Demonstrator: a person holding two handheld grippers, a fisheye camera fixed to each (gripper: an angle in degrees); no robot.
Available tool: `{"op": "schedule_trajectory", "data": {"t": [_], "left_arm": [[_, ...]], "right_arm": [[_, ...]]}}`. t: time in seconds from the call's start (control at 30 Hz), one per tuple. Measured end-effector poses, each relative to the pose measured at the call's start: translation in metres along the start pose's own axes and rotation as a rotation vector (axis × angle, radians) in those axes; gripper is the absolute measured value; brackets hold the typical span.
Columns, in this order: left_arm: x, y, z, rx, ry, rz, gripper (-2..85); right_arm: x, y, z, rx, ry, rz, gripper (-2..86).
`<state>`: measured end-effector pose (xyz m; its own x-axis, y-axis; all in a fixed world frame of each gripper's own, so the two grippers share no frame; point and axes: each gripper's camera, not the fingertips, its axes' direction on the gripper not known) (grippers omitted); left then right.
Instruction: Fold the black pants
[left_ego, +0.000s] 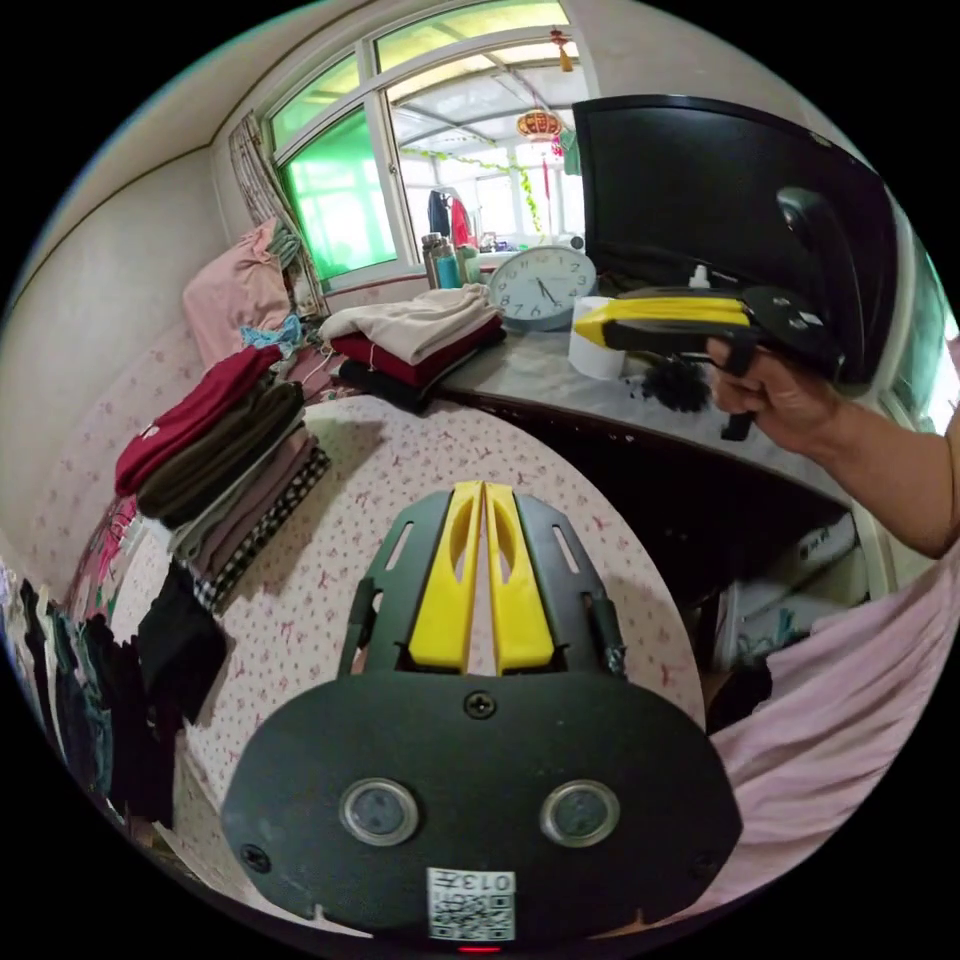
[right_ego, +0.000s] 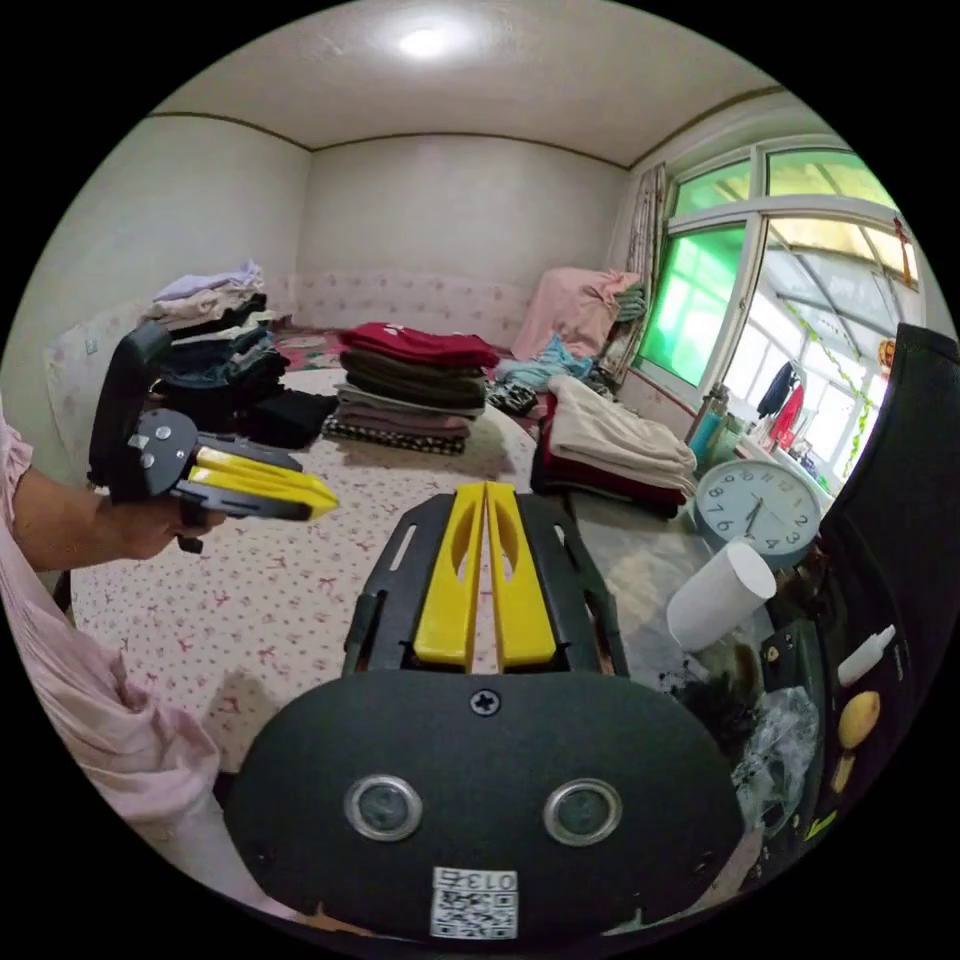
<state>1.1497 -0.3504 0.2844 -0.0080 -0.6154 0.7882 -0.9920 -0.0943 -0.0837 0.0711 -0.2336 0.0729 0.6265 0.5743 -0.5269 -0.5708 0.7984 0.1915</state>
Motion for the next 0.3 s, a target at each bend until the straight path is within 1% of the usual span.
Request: {"op": "schedule_trajectory", "data": {"t": [0.13, 0.2, 0.27, 0.3], "left_arm": [[-0.017, -0.099, 0.055, 0.007, 0.007, -0.022, 1.3], [-0.025, -0.142, 0.076, 0.003, -0.012, -0.029, 3.2], [-0.035, -0.198, 0.106, -0.020, -0.030, -0.036, 7.2], [-0.037, -0.211, 0.113, -0.027, -0.034, -0.035, 7.7]], "right_arm": [[0.093, 0.004, 0.041, -0.052, 0.033, 0.006, 0.7], [0.154, -0.004, 0.073, -0.087, 0.054, -0.004, 2.2], [0.203, -0.014, 0.097, -0.090, 0.092, 0.019, 4.1], [0.236, -0.021, 0.114, -0.086, 0.120, 0.033, 5.3]]}}
